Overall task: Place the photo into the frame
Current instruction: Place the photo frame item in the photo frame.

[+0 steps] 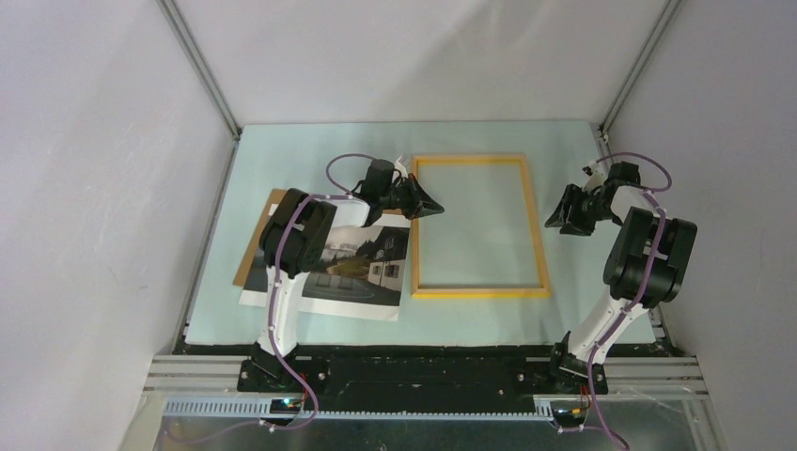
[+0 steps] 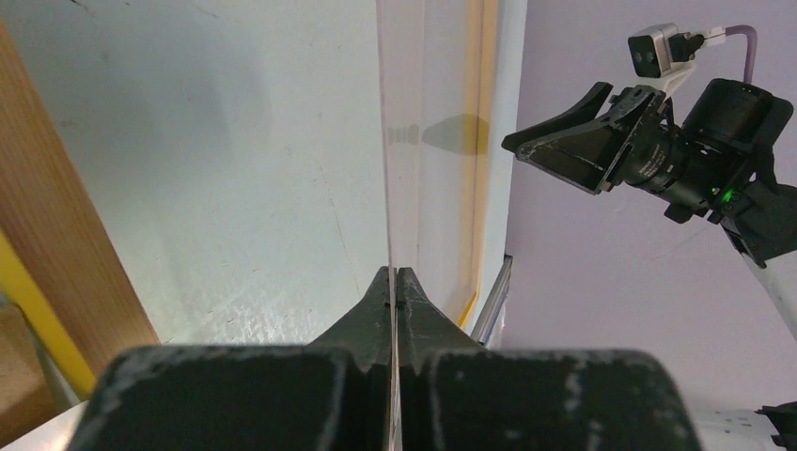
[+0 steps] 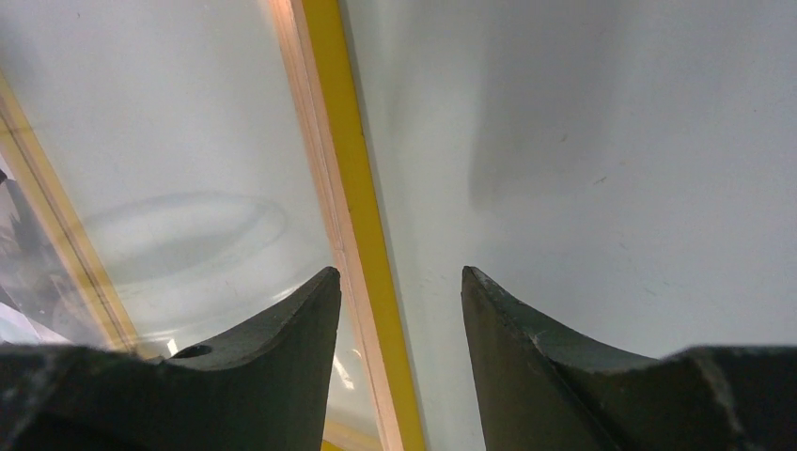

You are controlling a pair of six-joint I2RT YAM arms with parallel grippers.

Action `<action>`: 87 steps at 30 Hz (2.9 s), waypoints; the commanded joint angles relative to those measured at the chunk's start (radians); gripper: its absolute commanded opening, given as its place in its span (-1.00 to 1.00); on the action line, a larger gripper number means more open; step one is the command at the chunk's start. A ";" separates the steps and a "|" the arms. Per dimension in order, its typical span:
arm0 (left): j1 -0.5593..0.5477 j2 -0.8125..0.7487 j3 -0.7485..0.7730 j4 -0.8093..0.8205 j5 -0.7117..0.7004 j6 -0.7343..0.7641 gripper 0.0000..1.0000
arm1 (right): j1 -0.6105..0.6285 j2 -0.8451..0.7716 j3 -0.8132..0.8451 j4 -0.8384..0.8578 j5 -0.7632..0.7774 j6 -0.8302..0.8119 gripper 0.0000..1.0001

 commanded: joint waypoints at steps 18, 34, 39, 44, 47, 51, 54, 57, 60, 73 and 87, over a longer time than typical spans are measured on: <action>-0.002 -0.079 -0.038 -0.004 -0.047 0.044 -1.00 | 0.013 0.013 -0.003 0.005 -0.060 -0.009 0.10; -0.010 -0.087 -0.052 -0.018 -0.073 0.051 -1.00 | 0.008 0.013 -0.003 0.007 -0.061 -0.005 0.10; -0.012 -0.080 -0.040 -0.023 -0.069 0.042 -1.00 | 0.008 0.015 -0.003 0.006 -0.062 -0.004 0.10; -0.019 -0.074 -0.033 -0.026 -0.064 0.032 -1.00 | 0.009 0.017 -0.003 0.006 -0.062 -0.003 0.10; -0.023 -0.070 -0.033 -0.027 -0.061 0.024 -1.00 | 0.012 0.019 -0.003 0.006 -0.061 -0.003 0.10; -0.029 -0.070 -0.032 -0.027 -0.059 0.016 -1.00 | 0.015 0.024 -0.003 0.004 -0.062 -0.002 0.10; -0.034 -0.069 -0.030 -0.028 -0.056 0.010 -1.00 | 0.019 0.029 -0.003 0.002 -0.063 -0.003 0.10; -0.035 -0.068 -0.030 -0.029 -0.055 0.004 -1.00 | 0.025 0.035 -0.003 0.000 -0.062 -0.003 0.10; -0.037 -0.068 -0.032 -0.028 -0.056 0.000 -1.00 | 0.034 0.040 -0.003 -0.002 -0.058 -0.004 0.09; -0.043 -0.076 -0.041 -0.084 -0.076 -0.001 -1.00 | 0.071 0.056 -0.003 0.007 -0.028 -0.005 0.09; -0.058 -0.065 0.000 -0.184 -0.094 0.032 -1.00 | 0.097 0.070 -0.003 0.007 0.004 -0.007 0.03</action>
